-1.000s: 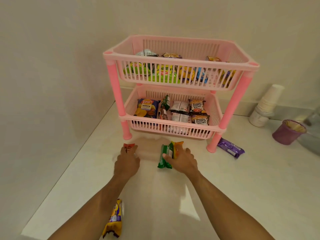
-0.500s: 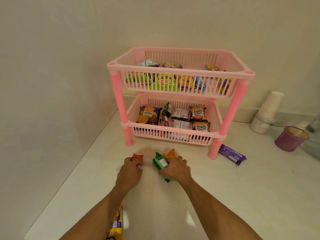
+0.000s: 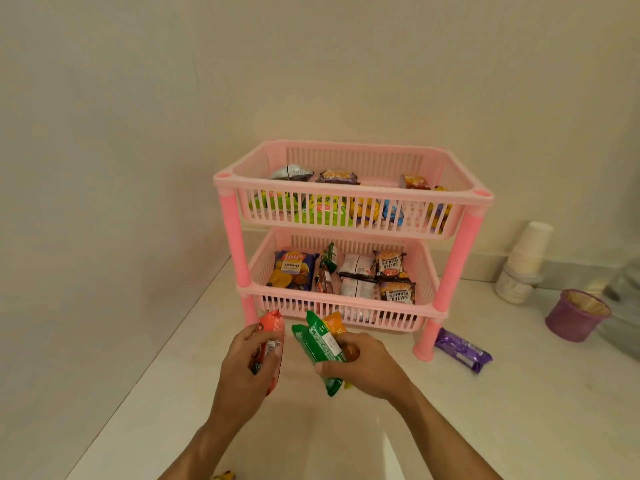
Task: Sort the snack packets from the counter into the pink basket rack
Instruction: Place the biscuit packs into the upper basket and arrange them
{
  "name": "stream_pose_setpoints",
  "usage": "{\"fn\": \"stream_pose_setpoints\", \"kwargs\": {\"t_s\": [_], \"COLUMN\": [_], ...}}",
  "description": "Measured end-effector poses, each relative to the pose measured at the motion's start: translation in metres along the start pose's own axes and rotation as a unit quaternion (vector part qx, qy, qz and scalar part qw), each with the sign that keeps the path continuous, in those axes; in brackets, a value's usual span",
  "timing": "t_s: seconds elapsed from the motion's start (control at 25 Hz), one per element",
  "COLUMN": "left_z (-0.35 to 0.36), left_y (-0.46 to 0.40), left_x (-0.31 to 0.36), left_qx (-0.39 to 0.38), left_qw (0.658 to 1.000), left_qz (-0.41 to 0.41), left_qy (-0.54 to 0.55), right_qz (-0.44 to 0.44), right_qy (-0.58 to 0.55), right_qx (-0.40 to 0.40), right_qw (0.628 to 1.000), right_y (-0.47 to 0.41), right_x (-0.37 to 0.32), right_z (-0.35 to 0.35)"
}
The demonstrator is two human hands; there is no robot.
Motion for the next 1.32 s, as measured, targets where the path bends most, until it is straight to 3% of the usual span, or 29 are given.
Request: {"fn": "stream_pose_setpoints", "kwargs": {"t_s": [0.2,0.36,0.56,0.92,1.08,1.32], "left_z": [-0.03,-0.048,-0.061,-0.029,0.013,0.082], "left_y": [-0.019,-0.046,-0.089,-0.198,-0.256,-0.31], "left_x": [0.073,0.125,0.197,0.278,0.292,0.28], "left_qx": [0.023,0.007,0.022,-0.062,-0.122,-0.212], "left_qw": [0.993,0.987,0.976,0.982,0.982,0.955], "left_qz": [0.106,0.128,0.212,0.17,0.143,0.126], "left_qy": [0.046,0.097,0.049,0.049,-0.026,-0.163], "right_qz": [-0.081,-0.146,-0.18,-0.096,-0.049,0.053], "right_qy": [-0.107,-0.169,-0.172,-0.167,-0.121,-0.051], "right_qx": [-0.029,0.021,0.113,0.204,0.228,0.224], "right_qw": [0.991,0.974,0.962,0.96,0.965,0.972], "right_y": [0.03,0.047,0.043,-0.027,-0.071,-0.145], "right_x": [-0.071,-0.12,-0.165,-0.175,-0.172,-0.147], "right_z": [-0.049,-0.104,-0.17,-0.264,-0.287,-0.289]}}
Point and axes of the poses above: each hand's wrist, its own y-axis away from the middle knuckle, its own z-axis out of the palm, x = y × z, the point moved 6 cm from there along -y, towards the middle knuckle, and after that the axes turned 5 degrees about -y, right-handed, at the moved point
